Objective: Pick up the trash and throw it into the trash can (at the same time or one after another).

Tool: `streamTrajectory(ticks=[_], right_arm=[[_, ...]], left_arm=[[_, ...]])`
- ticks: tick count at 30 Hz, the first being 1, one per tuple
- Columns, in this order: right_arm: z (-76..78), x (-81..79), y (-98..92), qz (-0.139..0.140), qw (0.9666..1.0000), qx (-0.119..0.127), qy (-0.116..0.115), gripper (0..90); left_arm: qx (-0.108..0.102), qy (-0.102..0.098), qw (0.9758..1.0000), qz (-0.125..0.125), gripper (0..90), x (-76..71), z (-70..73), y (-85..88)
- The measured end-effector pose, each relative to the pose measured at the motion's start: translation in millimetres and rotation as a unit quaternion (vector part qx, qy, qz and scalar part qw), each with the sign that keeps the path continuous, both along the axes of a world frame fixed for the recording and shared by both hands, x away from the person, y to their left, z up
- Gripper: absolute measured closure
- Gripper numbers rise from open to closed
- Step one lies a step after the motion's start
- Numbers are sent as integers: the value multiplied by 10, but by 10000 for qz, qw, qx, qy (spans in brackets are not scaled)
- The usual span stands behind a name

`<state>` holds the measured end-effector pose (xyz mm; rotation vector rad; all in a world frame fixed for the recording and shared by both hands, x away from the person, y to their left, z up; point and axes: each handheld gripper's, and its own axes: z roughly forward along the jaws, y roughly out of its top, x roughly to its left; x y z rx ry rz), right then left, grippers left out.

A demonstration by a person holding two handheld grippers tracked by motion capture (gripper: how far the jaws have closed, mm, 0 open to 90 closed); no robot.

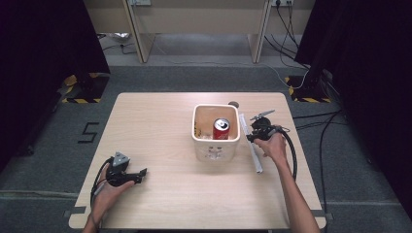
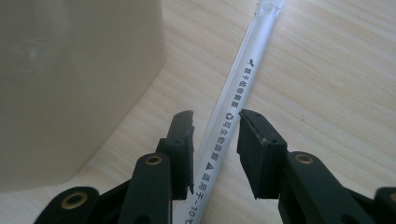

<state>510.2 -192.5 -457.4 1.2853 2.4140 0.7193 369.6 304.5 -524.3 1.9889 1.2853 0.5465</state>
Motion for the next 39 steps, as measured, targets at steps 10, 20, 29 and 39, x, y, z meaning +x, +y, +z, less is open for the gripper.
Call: streamTrajectory(ticks=[10,20,29,39], right_arm=[[-270,35,26,-144,9999,61,-11,662],[-345,35,-13,-103,9997,202,0,790],[-238,-6,-202,-346,9985,387,-152,797],[311,-135,-382,-392,9928,713,-884,797]], left_arm=[[2,0,10000,-1,146,0,0,0],[1,1,10000,-1,146,0,0,0],[1,3,10000,-2,146,0,0,1],[0,2,10000,0,146,0,0,0]])
